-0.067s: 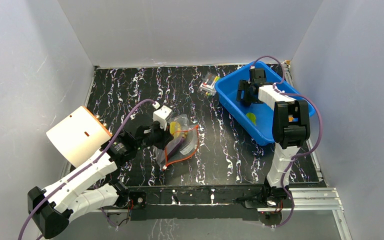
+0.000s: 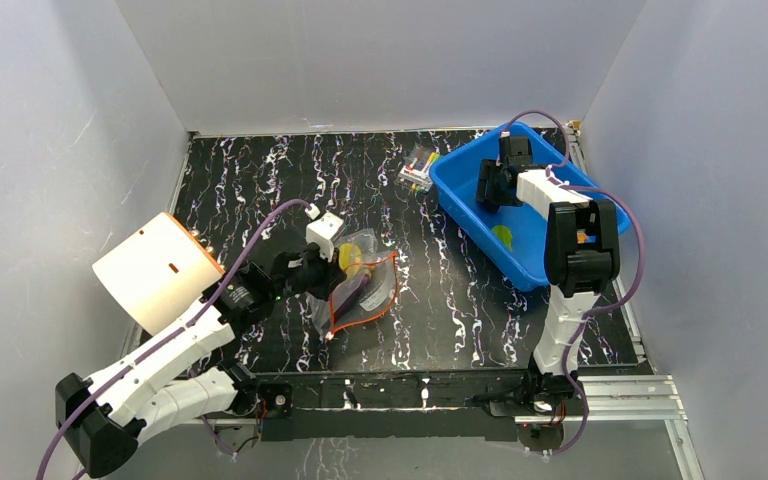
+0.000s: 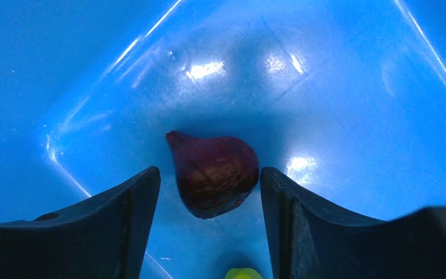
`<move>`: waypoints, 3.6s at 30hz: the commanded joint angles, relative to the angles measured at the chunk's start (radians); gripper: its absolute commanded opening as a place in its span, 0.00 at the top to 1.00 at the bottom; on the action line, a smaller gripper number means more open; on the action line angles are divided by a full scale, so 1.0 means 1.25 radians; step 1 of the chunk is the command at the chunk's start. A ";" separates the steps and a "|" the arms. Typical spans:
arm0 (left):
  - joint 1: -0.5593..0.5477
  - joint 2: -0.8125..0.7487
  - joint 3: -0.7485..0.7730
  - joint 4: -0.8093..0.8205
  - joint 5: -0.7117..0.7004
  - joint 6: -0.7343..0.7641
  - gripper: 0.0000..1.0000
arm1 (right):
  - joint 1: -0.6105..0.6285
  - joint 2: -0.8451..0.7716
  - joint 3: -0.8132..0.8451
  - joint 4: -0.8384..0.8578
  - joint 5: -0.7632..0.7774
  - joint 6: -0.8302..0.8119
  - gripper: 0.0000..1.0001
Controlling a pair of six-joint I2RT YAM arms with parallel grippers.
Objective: Place the food in the zip-top bag and seal the zipper
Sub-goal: Pick up the fake vegetable from the bin, then place the fake vegetable in the zipper food storage bag.
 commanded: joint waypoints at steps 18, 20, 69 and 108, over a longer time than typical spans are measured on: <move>0.003 -0.016 -0.002 0.002 -0.026 0.016 1.00 | -0.007 -0.088 -0.011 0.045 0.029 -0.017 0.61; 0.003 -0.015 -0.002 0.003 -0.028 0.016 1.00 | -0.007 -0.114 -0.030 0.052 0.029 -0.014 0.62; 0.036 0.247 0.204 0.036 -0.024 -0.228 1.00 | 0.390 -0.687 -0.228 -0.007 -0.086 0.108 0.66; 0.038 0.114 0.167 0.054 0.017 -0.260 1.00 | 0.621 -0.509 -0.308 0.147 -0.029 0.183 0.45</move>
